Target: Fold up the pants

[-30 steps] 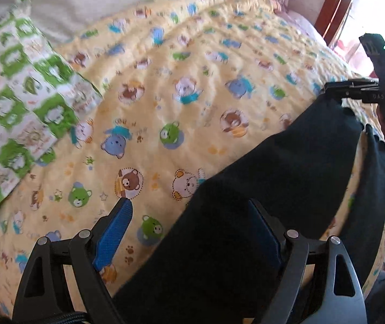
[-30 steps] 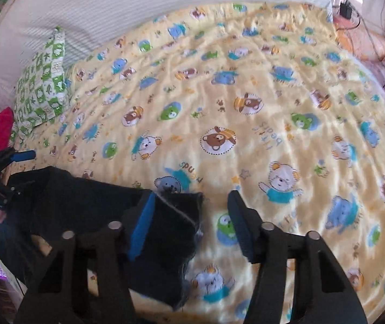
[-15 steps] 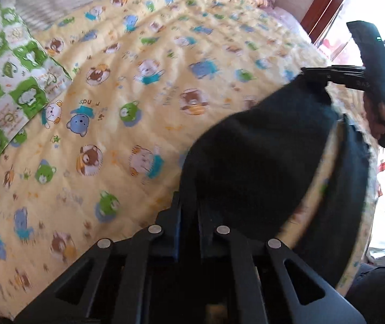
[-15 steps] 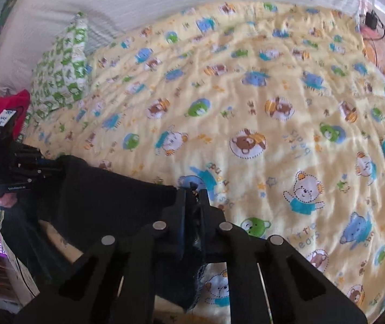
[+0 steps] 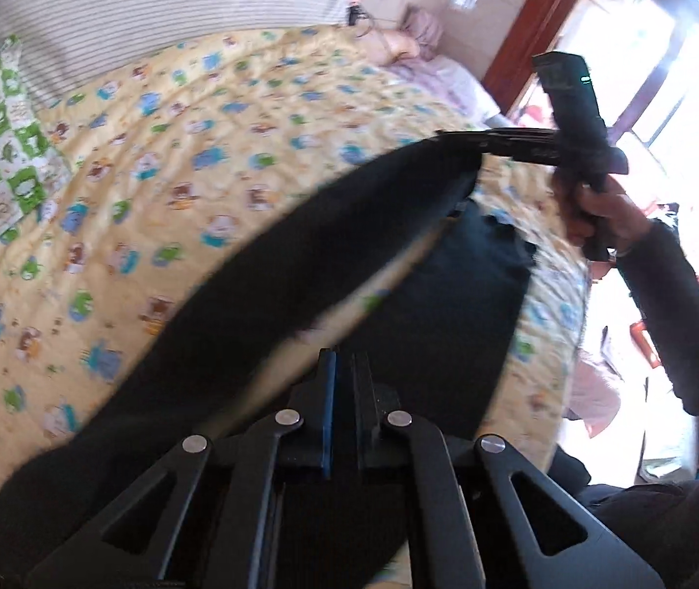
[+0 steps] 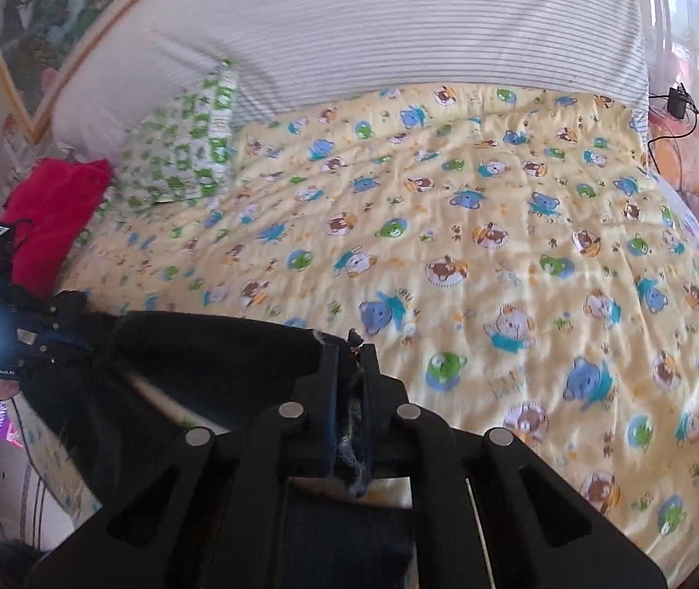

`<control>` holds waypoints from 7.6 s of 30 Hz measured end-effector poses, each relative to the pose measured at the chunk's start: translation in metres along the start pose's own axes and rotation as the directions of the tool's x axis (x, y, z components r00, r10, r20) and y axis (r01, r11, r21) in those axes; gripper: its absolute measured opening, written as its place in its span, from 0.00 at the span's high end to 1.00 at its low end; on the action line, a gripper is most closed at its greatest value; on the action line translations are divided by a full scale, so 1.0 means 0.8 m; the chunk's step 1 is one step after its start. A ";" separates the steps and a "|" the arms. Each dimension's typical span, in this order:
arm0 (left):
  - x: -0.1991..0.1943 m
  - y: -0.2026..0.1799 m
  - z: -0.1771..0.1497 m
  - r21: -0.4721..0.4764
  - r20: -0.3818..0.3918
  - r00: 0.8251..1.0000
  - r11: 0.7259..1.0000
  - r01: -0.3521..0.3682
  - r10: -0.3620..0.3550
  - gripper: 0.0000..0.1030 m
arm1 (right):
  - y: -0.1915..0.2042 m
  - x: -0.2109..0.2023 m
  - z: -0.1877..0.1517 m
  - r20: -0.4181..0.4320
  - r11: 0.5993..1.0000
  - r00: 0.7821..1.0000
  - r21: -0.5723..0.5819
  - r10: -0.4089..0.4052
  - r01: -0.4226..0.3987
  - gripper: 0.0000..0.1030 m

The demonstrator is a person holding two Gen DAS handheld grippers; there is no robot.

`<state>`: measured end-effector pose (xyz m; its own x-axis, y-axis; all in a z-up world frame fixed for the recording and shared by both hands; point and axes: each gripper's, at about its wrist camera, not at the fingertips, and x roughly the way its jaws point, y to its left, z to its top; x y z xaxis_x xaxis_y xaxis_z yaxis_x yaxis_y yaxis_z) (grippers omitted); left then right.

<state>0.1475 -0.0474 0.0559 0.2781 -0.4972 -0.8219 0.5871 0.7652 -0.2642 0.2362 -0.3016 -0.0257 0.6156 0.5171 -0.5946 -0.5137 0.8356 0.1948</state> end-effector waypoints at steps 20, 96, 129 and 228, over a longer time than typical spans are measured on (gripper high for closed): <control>0.084 0.028 0.014 0.236 -0.089 0.919 0.905 -0.355 0.384 0.55 | 0.007 -0.036 -0.037 0.052 0.998 0.997 -0.013 0.055 -0.055 0.92; -0.207 0.134 -0.262 -0.598 0.147 0.867 0.741 -0.306 0.476 0.48 | 0.281 0.036 -0.107 -0.027 0.931 0.935 -0.084 0.354 -0.355 0.53; -0.213 0.313 -0.266 -0.527 0.073 0.962 0.829 -0.186 0.262 0.89 | 0.427 0.190 -0.082 -0.355 0.850 0.825 -0.130 0.440 -0.510 0.94; -0.243 0.152 -0.416 -0.837 0.240 0.715 0.513 -0.189 0.656 0.74 | 0.467 0.198 -0.033 -0.141 0.876 0.985 -0.456 0.102 -0.156 0.87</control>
<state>-0.0884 0.2786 0.0156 0.7668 0.0483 -0.6400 -0.3881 0.8292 -0.4024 0.1263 0.0874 -0.0680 0.4693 0.5685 -0.6757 -0.8187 0.5669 -0.0916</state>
